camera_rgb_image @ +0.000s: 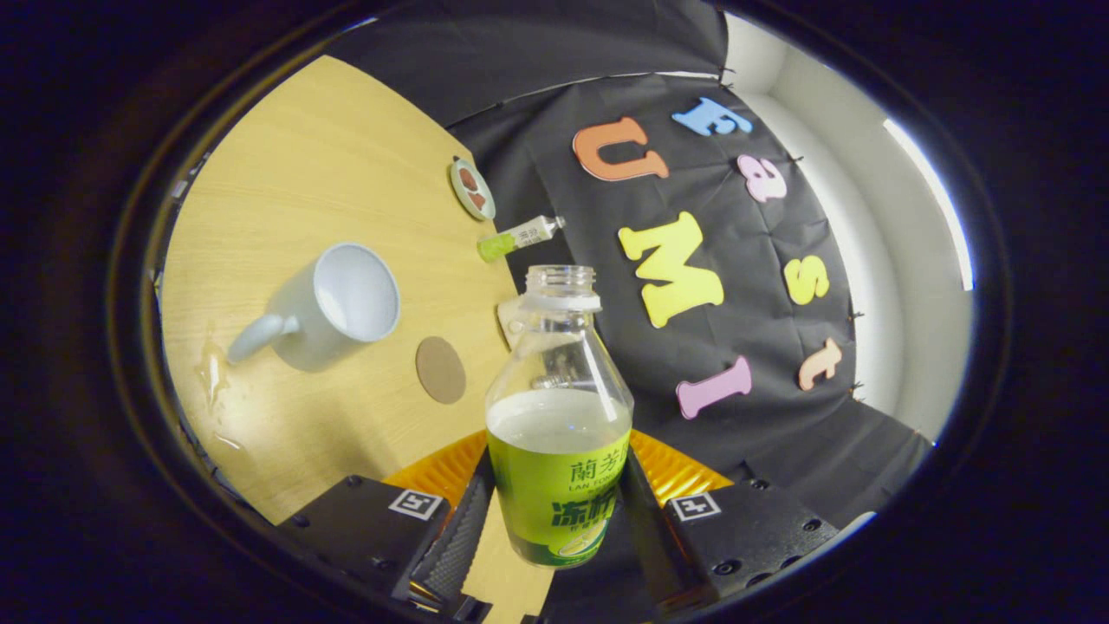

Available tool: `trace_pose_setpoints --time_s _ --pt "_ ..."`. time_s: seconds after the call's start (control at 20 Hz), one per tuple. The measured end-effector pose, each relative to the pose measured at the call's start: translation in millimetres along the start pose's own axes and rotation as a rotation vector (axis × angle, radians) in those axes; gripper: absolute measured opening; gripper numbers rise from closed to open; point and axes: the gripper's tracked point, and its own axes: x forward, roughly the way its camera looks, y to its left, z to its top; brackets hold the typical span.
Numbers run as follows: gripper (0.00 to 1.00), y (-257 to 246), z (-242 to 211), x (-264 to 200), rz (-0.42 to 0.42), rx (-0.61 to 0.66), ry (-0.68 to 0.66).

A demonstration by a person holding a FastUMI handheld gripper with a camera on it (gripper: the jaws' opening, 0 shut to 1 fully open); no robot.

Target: Take the bottle from table, then pour the juice into the cup, finally place the bottle on the coaster

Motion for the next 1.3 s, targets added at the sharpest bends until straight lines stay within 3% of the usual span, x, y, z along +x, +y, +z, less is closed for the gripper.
trace_pose_setpoints --time_s 0.95,1.3 --pt "0.80 -29.0 8.0 5.5 -0.077 -0.364 0.055" --pt "0.80 -41.5 23.4 6.3 -0.170 -0.472 0.035"
